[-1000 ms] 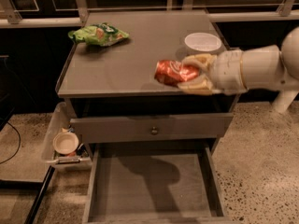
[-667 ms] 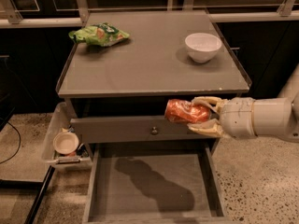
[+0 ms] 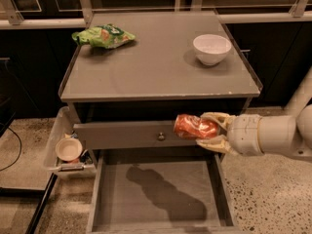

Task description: Place coke can into middle drawer

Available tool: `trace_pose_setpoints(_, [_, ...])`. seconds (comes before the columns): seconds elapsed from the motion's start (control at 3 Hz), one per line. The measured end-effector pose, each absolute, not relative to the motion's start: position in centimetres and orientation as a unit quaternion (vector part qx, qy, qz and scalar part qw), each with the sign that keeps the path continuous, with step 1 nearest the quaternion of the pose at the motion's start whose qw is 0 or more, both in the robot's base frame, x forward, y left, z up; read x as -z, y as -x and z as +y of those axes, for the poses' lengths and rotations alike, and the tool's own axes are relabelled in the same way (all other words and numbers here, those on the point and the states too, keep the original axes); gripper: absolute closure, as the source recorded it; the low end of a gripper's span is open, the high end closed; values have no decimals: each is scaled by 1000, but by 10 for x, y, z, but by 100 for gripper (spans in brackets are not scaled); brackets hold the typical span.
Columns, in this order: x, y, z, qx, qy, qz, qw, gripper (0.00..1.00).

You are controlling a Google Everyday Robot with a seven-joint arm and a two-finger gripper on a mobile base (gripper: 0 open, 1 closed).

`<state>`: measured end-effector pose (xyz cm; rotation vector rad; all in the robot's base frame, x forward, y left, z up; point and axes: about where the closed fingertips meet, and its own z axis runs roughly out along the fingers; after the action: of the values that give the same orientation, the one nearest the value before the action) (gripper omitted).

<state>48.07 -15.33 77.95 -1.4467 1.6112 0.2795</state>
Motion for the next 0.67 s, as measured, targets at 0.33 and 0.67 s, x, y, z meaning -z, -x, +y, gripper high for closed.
trace_pose_setpoints(0.33, [-719,-483,-162,-130,583,673,436,100])
trace_pose_setpoints(0.67, [-661,-490,-165,-156,592,674,414,100])
